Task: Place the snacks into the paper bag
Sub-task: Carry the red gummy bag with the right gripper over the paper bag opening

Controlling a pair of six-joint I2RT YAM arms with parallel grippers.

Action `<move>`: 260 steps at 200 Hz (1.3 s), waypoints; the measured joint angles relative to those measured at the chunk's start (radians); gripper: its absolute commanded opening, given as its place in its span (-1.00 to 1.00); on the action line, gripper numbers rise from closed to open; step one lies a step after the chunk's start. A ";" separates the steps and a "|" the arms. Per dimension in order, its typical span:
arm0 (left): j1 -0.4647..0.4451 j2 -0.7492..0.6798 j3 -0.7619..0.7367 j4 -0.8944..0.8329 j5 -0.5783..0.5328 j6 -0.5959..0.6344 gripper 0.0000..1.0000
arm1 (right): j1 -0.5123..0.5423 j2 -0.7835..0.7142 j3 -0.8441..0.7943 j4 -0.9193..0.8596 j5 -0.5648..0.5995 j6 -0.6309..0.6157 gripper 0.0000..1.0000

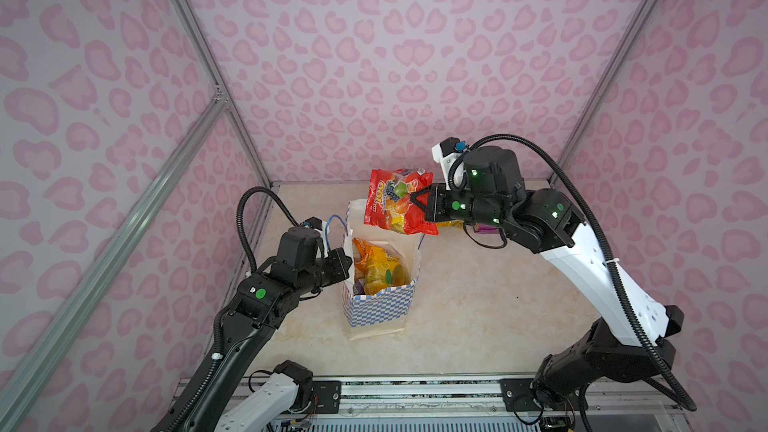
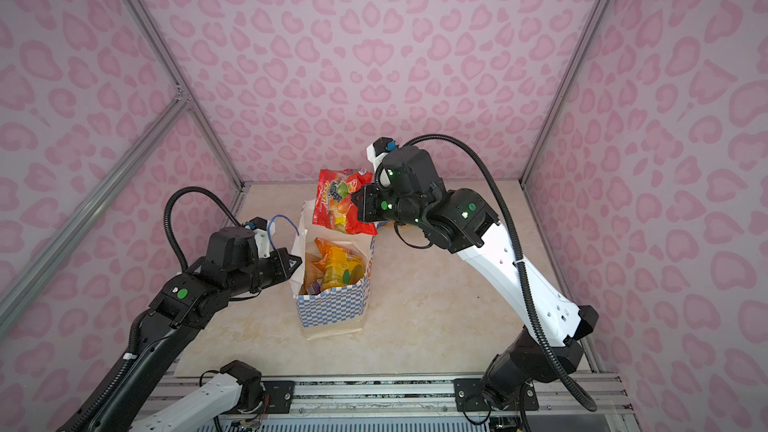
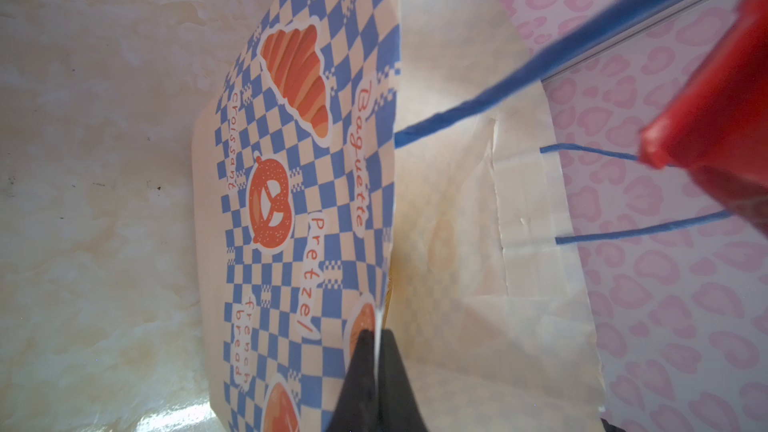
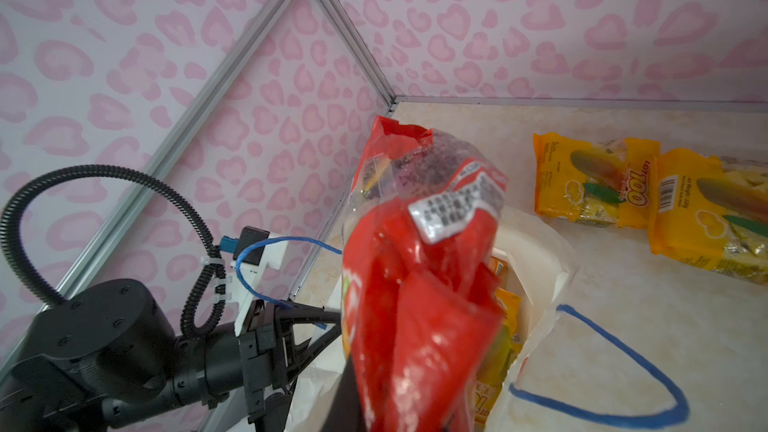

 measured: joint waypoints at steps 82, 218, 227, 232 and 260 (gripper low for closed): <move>-0.001 -0.002 0.000 -0.005 -0.015 0.000 -0.93 | 0.027 0.016 -0.219 0.015 0.061 0.013 -1.00; -0.001 -0.013 -0.002 -0.013 -0.018 0.000 -0.93 | 0.087 0.306 -0.031 0.011 0.026 0.013 -0.96; -0.001 -0.013 -0.002 -0.013 -0.018 0.000 -0.93 | 0.093 0.316 -0.031 0.011 0.026 0.023 -0.93; -0.001 -0.013 -0.002 -0.013 -0.018 0.000 -0.93 | 0.097 0.323 -0.031 0.011 0.025 0.023 -0.92; -0.001 -0.011 0.000 -0.014 -0.020 0.000 -0.93 | 0.101 0.376 -0.021 -0.008 0.008 0.027 -0.42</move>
